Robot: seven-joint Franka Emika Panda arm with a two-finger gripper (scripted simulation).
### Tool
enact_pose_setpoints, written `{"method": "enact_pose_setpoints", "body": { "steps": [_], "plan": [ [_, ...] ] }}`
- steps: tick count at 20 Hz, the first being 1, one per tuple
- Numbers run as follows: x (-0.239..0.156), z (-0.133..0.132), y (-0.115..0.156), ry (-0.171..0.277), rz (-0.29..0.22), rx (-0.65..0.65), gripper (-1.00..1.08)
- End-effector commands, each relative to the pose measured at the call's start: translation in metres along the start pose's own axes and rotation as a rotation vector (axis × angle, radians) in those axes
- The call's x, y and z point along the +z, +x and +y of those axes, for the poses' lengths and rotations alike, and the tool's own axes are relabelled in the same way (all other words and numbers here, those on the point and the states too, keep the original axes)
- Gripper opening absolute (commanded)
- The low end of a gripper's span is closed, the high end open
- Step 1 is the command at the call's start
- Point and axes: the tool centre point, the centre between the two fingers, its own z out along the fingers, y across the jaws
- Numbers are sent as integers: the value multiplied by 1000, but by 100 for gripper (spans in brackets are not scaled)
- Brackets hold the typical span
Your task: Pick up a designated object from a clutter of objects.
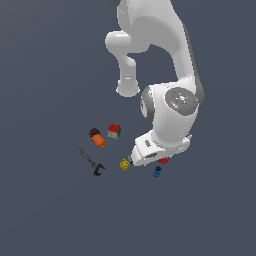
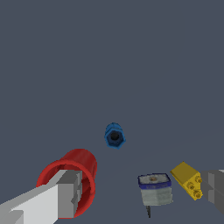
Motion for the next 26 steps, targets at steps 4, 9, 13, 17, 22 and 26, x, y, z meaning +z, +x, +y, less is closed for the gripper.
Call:
{"method": "enact_pose_setpoints", "body": {
  "steps": [4, 9, 13, 17, 22, 26],
  "plan": [
    [34, -10, 8, 1, -3, -47, 100],
    [50, -15, 11, 3, -6, -68, 100],
    [51, -16, 11, 3, -7, -70, 100],
    [58, -16, 11, 3, -7, -70, 100],
    [83, -16, 10, 3, -7, -71, 100],
    [99, -17, 10, 3, -6, -72, 100]
  ]
}}
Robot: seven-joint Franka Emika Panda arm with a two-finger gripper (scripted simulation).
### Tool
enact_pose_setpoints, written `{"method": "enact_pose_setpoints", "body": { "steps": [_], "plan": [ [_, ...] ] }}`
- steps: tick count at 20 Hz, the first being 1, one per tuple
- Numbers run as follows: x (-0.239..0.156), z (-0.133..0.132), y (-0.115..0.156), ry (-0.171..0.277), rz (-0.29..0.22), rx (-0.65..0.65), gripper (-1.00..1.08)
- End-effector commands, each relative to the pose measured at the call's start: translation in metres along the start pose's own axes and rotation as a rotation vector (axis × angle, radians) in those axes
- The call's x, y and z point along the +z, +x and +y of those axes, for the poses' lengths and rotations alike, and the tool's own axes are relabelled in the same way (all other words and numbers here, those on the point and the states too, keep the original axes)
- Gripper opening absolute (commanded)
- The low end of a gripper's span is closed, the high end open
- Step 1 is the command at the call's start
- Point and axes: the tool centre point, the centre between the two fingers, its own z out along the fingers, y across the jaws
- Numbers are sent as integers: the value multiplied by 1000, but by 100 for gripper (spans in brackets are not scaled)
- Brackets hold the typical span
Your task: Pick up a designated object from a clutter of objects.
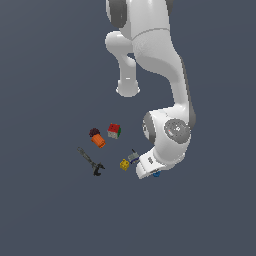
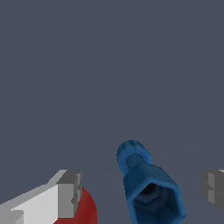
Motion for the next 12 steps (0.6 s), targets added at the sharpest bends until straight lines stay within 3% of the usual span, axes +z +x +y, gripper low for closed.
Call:
{"method": "enact_pose_setpoints", "body": {
  "steps": [1, 4, 5, 12],
  "plan": [
    [7, 0, 1, 0, 1, 0, 100],
    [9, 0, 2, 0, 1, 0, 100],
    [9, 0, 2, 0, 1, 0, -100],
    [9, 0, 2, 0, 1, 0, -100]
  ]
}}
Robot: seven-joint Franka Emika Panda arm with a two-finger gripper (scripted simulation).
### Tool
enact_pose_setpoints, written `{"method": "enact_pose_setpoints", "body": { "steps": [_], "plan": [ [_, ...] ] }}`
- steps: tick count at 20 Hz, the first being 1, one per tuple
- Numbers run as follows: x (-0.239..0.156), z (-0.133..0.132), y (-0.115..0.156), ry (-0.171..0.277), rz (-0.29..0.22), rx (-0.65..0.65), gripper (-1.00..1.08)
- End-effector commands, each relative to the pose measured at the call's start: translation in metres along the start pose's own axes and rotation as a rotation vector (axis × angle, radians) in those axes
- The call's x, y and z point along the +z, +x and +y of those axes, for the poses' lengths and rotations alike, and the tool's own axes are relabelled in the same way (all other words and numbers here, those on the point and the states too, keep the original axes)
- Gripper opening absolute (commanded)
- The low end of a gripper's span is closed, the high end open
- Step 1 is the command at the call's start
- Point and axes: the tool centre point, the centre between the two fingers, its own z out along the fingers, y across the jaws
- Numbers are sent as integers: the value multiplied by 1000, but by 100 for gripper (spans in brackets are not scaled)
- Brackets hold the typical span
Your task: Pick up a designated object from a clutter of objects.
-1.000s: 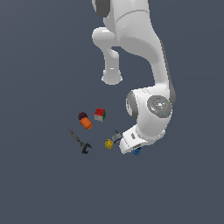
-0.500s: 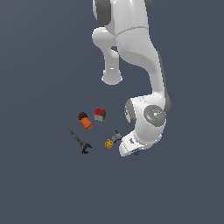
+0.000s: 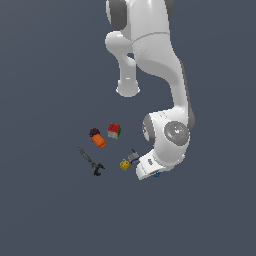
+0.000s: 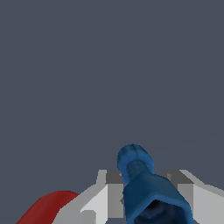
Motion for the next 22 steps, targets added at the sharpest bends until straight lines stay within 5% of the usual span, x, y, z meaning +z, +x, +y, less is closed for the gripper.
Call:
{"method": "enact_pose_setpoints", "body": {
  "steps": [1, 12, 22],
  "plan": [
    [0, 0, 0, 0, 0, 0, -100],
    [-21, 18, -7, 0, 0, 0, -100],
    [-99, 85, -32, 0, 0, 0, -100]
  ]
}}
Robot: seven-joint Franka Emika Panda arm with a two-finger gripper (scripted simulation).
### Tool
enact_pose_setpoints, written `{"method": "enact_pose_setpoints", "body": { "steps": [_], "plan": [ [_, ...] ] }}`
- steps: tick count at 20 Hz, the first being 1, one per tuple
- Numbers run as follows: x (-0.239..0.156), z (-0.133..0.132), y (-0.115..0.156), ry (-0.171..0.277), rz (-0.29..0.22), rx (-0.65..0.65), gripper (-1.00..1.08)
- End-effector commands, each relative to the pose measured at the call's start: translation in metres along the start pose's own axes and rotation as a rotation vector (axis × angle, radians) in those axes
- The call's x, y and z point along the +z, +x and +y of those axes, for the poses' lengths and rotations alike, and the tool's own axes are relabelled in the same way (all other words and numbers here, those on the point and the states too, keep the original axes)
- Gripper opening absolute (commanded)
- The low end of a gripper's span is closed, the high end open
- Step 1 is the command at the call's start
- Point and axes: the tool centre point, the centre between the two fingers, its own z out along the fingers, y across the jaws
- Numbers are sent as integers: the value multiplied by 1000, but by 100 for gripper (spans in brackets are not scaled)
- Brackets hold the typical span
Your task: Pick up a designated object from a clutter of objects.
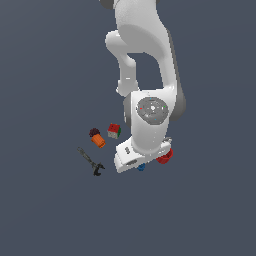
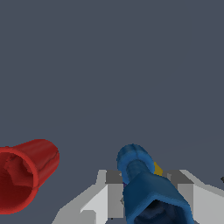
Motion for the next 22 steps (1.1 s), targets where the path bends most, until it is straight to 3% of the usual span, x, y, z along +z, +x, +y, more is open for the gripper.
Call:
{"method": "enact_pose_setpoints", "body": {
  "steps": [1, 22],
  "plan": [
    [-24, 20, -8, 0, 1, 0, -100],
    [-208, 178, -61, 0, 1, 0, -100]
  ]
}}
